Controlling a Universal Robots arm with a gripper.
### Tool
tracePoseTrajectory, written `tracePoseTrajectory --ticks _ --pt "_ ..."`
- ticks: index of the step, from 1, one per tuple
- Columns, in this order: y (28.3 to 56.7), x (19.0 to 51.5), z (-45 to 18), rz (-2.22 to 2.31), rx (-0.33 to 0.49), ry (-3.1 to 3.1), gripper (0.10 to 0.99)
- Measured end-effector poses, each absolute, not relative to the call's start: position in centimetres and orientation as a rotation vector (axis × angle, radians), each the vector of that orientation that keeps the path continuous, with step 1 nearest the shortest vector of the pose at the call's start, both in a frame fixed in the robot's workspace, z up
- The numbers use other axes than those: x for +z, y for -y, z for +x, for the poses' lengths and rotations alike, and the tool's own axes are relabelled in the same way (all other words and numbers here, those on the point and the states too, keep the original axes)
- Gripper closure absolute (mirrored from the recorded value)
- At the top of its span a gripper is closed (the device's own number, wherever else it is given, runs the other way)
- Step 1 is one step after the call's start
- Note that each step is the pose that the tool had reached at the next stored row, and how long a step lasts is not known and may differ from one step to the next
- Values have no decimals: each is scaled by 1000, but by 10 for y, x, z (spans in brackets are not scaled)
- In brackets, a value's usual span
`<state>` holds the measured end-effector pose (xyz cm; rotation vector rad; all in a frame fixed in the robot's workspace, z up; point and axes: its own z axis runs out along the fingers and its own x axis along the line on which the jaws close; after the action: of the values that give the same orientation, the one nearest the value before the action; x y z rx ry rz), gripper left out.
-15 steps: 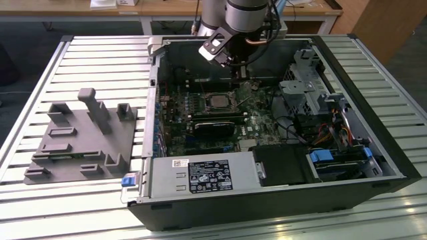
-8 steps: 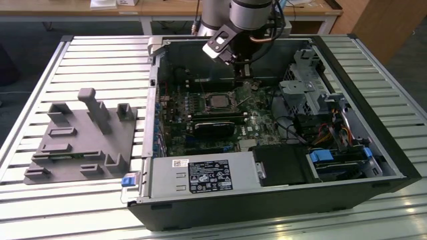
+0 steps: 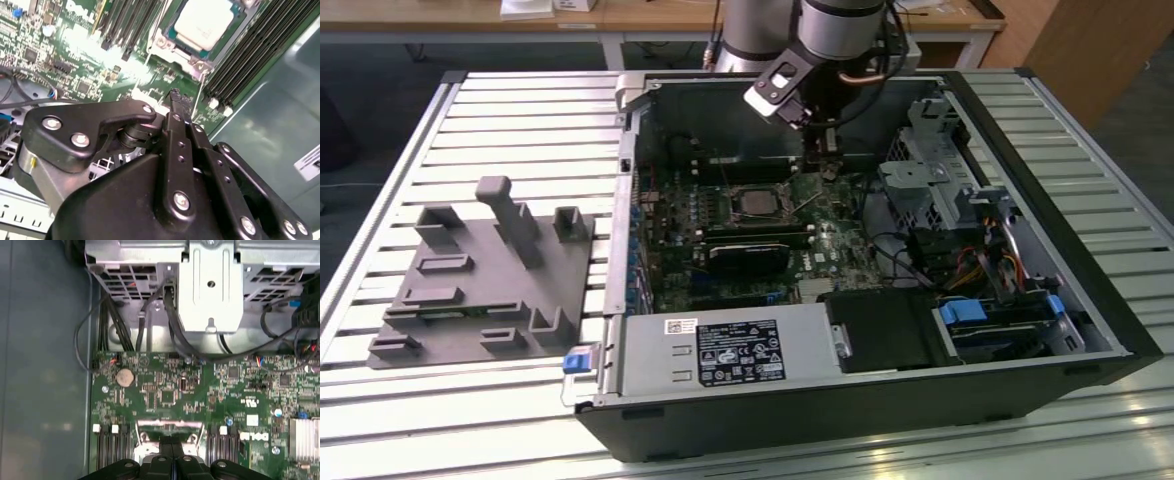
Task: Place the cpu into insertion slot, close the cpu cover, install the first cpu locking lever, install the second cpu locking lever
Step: 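Close the cpu cover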
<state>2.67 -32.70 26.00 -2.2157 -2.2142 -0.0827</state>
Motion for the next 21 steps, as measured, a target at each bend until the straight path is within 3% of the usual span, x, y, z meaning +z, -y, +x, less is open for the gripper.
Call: tracePoseTrajectory --ticks 21 --pt "327 257 48 -2203 -82 2226 980"
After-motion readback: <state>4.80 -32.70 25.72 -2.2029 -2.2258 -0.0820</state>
